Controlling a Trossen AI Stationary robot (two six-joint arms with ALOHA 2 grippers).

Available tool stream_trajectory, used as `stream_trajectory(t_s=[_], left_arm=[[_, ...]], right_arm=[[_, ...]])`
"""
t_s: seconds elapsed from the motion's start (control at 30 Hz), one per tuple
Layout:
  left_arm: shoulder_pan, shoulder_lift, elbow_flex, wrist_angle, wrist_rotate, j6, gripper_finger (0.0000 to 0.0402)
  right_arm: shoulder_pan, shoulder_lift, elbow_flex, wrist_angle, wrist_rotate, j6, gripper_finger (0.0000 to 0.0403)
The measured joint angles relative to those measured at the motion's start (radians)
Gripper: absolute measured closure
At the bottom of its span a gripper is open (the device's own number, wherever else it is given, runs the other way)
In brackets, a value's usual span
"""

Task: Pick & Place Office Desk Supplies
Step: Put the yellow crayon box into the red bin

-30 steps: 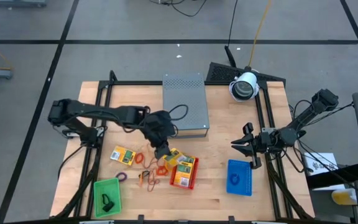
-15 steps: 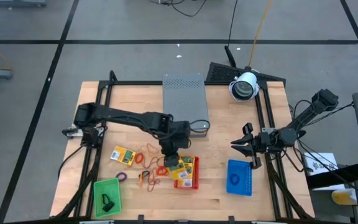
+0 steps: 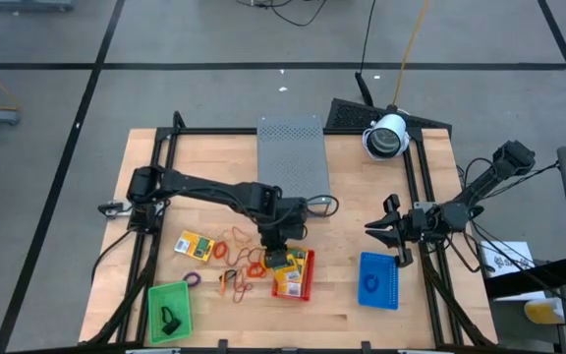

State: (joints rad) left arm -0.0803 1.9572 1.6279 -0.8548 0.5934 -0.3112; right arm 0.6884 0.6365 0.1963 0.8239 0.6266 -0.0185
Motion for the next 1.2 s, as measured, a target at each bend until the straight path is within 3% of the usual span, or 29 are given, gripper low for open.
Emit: stream_trajectory(t_s=[0.67, 0.83, 1.2], left_arm=[[-0.059, 0.048, 0.0, 0.11, 0.005, -0.001, 0.0401], [-0.059, 0.048, 0.0, 0.129, -0.052, -0.005, 0.0399], [-0.056, 0.048, 0.0, 0.172, -0.055, -0.007, 0.0329]], right_arm=[[0.0, 0.002, 0.0, 0.011, 0.0, 0.0, 0.0353], [0.0, 0.003, 0.0, 0.011, 0.0, 0.007, 0.0353], [0.0, 0.004, 0.0, 0.001, 0.0, 0.007, 0.0353]])
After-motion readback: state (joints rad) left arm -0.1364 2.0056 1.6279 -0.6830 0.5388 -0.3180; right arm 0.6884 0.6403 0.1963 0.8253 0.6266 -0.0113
